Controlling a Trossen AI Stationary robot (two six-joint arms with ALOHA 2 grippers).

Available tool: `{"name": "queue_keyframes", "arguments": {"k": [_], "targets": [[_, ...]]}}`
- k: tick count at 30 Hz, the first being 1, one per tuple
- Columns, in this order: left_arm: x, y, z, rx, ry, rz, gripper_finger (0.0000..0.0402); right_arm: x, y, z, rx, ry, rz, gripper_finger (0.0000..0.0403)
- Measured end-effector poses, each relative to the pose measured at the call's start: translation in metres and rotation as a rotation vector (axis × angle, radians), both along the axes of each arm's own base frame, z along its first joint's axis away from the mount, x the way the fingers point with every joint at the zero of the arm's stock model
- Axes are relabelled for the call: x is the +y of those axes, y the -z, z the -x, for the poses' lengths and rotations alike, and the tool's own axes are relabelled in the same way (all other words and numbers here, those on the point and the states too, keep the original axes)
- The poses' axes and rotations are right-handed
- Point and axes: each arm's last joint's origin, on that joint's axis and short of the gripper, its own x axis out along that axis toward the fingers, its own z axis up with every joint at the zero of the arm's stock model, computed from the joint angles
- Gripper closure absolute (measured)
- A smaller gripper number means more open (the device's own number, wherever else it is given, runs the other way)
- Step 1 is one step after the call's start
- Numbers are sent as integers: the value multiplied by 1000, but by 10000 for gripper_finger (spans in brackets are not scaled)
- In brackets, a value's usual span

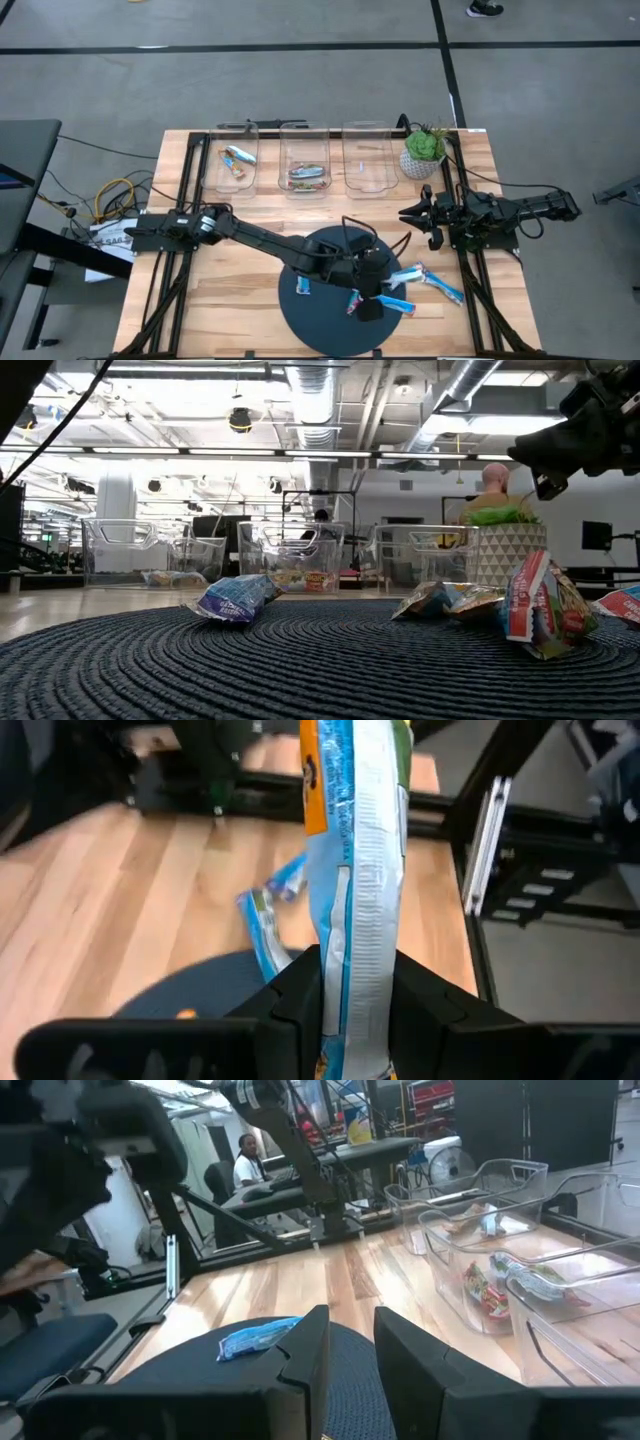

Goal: Pick and place Granola Bars by type
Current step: Put the yellow granola bar into the left transparent bin

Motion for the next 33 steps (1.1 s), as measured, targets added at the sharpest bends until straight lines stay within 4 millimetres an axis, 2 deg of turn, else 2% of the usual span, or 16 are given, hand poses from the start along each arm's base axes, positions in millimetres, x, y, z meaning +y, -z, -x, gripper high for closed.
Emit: {"name": "queue_keyframes", "arguments": {"k": [10,23,33], "targets": [[24,0,4,93,-45,-37,319,0,0,0,0,0,0,326],[74,-12,8,157,-165,-127,319,0,0,0,0,0,0,326],[107,-11,14,249,-255,-188,319,0,0,0,0,0,0,326]]}}
